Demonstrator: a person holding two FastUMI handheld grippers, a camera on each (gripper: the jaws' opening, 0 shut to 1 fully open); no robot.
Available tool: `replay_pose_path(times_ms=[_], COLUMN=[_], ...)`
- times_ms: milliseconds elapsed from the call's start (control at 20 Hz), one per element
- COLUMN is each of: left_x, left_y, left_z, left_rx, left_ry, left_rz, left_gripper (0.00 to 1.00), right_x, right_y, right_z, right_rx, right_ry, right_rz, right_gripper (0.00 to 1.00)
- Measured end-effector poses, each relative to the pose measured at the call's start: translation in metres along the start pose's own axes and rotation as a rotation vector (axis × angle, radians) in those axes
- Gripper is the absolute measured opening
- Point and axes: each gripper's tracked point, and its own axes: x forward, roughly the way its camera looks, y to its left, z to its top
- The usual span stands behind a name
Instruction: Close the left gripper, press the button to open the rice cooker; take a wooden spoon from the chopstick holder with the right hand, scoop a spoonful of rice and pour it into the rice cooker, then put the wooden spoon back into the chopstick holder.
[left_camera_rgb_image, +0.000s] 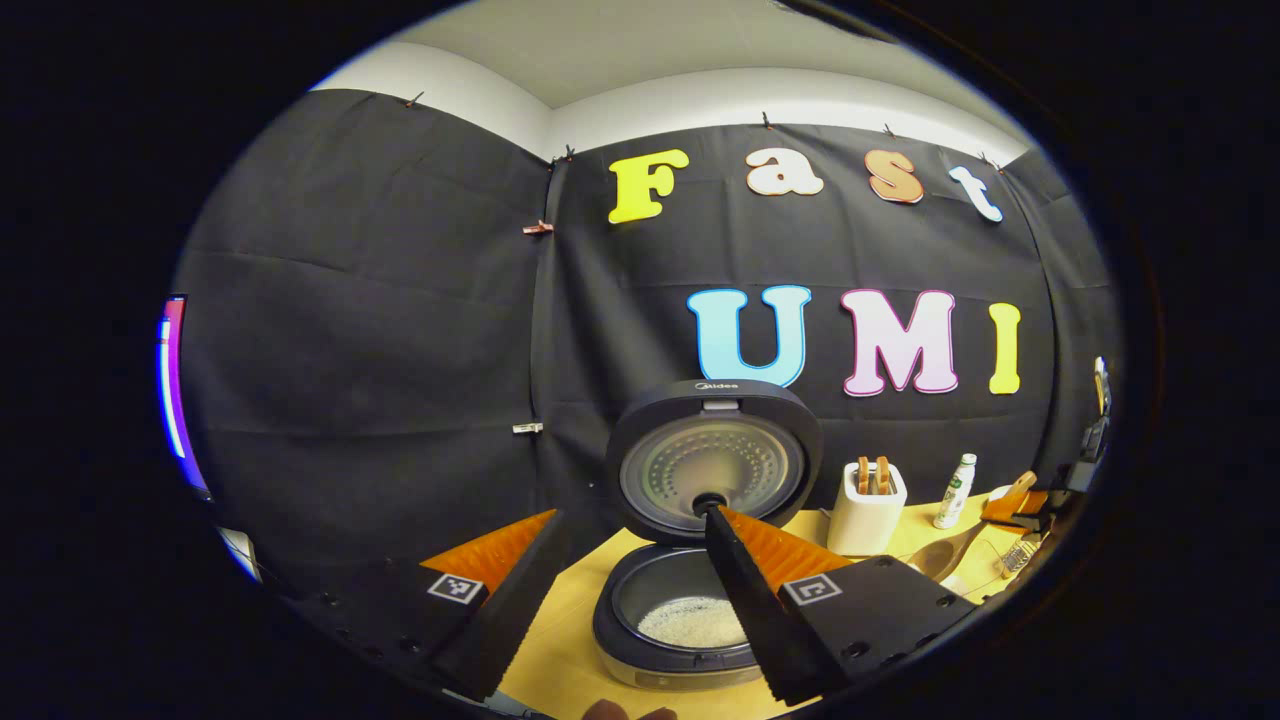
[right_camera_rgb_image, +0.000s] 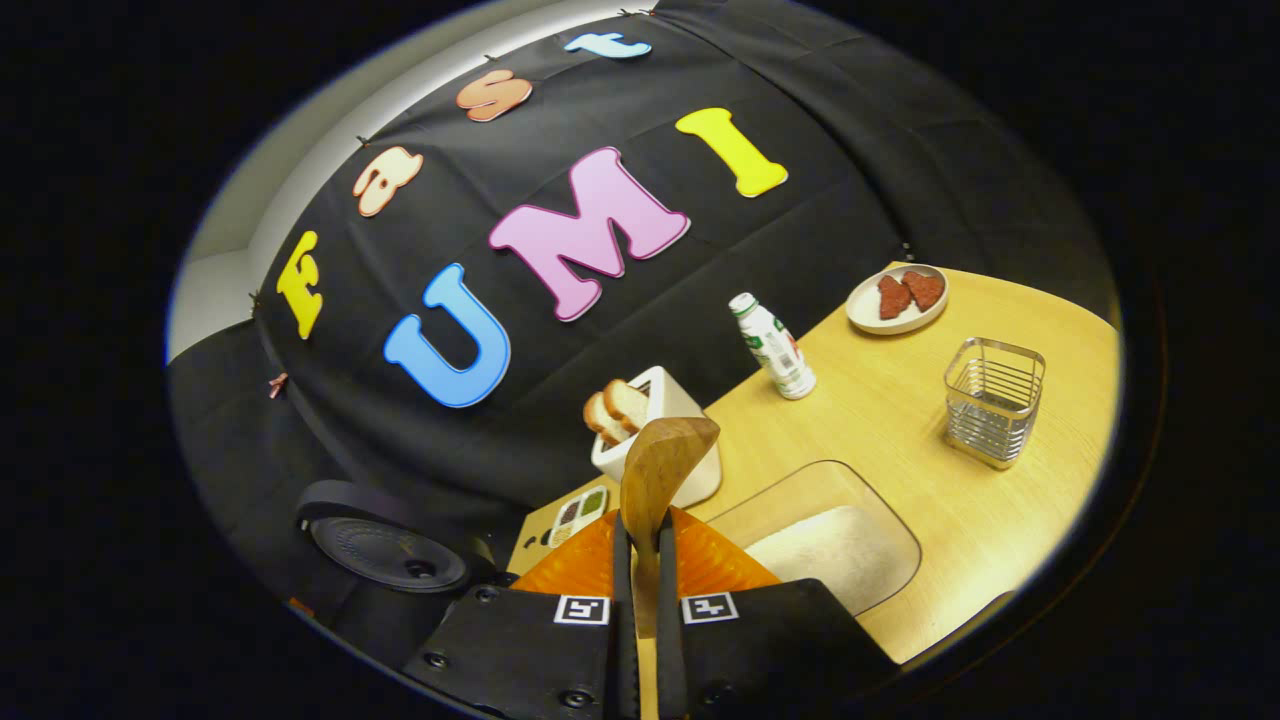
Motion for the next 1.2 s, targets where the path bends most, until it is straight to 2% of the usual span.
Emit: replay_pose_path(times_ms=[100, 250, 500, 750, 1000, 1200], left_x=[0.002, 0.005, 0.010, 0.011, 0.009, 0.008], left_y=[0.013, 0.024, 0.047, 0.061, 0.065, 0.063], left_z=[0.001, -0.002, -0.014, -0.018, -0.025, -0.027], left_rx=[0.014, 0.014, 0.015, 0.020, 0.004, 0.003], left_ry=[-0.013, -0.010, 0.008, 0.012, 0.021, 0.023], left_rz=[0.039, 0.055, 0.109, 0.135, 0.146, 0.143], left_gripper=[0.93, 0.93, 0.93, 0.93, 0.93, 0.93], right_x=[0.000, -0.002, -0.005, -0.006, -0.022, -0.027], right_y=[0.037, 0.086, 0.152, 0.185, 0.210, 0.222], right_z=[-0.005, -0.019, -0.060, -0.098, -0.125, -0.140], right_rx=[-0.021, -0.062, -0.226, -0.402, -0.701, -0.861], right_ry=[0.012, 0.041, 0.117, 0.167, 0.138, 0.103], right_rz=[0.066, 0.163, 0.311, 0.397, 0.505, 0.577], right_gripper=[0.11, 0.11, 0.12, 0.11, 0.11, 0.12])
